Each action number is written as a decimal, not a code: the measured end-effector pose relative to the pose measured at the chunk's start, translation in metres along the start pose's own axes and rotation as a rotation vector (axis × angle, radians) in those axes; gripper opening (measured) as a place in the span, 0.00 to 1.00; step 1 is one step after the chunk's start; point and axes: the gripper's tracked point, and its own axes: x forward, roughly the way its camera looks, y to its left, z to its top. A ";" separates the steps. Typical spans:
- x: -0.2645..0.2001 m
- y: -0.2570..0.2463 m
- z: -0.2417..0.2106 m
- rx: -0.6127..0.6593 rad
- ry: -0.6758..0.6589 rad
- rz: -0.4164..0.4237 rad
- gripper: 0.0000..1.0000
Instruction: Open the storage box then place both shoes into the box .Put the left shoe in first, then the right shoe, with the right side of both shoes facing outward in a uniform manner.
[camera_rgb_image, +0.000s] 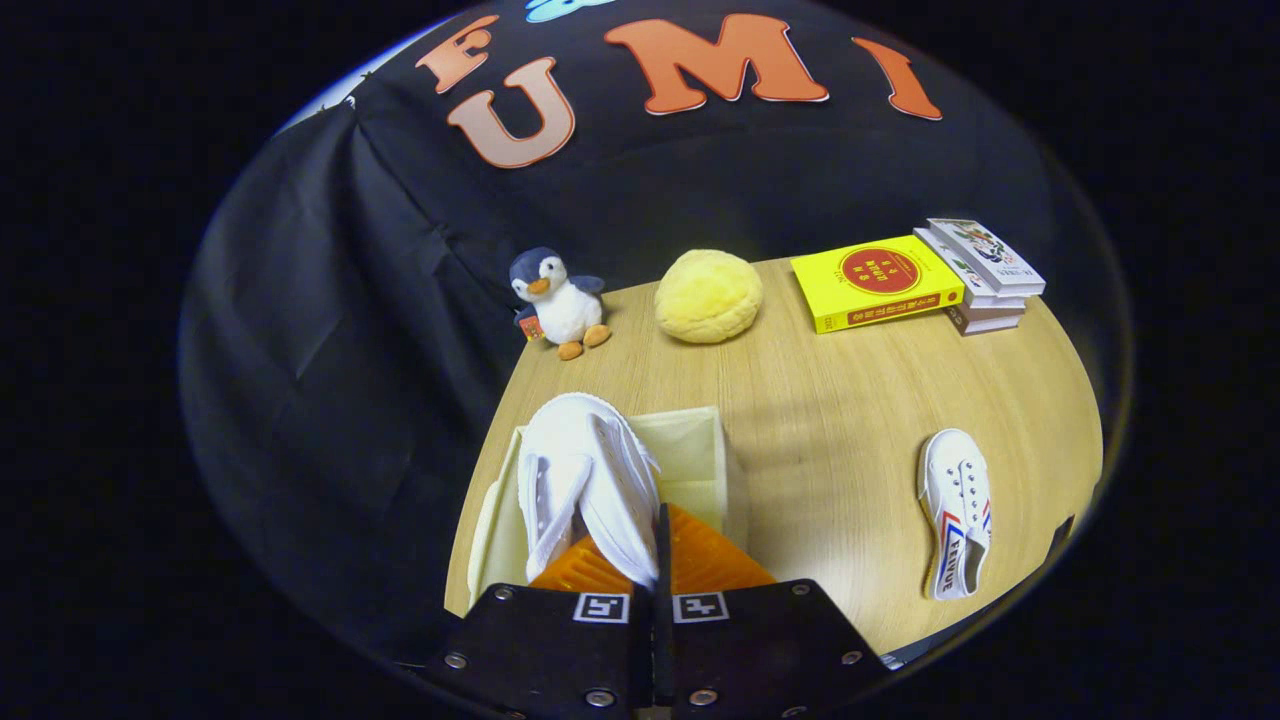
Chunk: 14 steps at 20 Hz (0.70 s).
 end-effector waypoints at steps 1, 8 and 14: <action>0.006 0.006 -0.005 -0.002 0.012 -0.002 0.02; 0.049 0.021 -0.042 0.011 0.113 -0.092 0.02; 0.079 0.018 -0.070 0.107 0.195 -0.193 0.03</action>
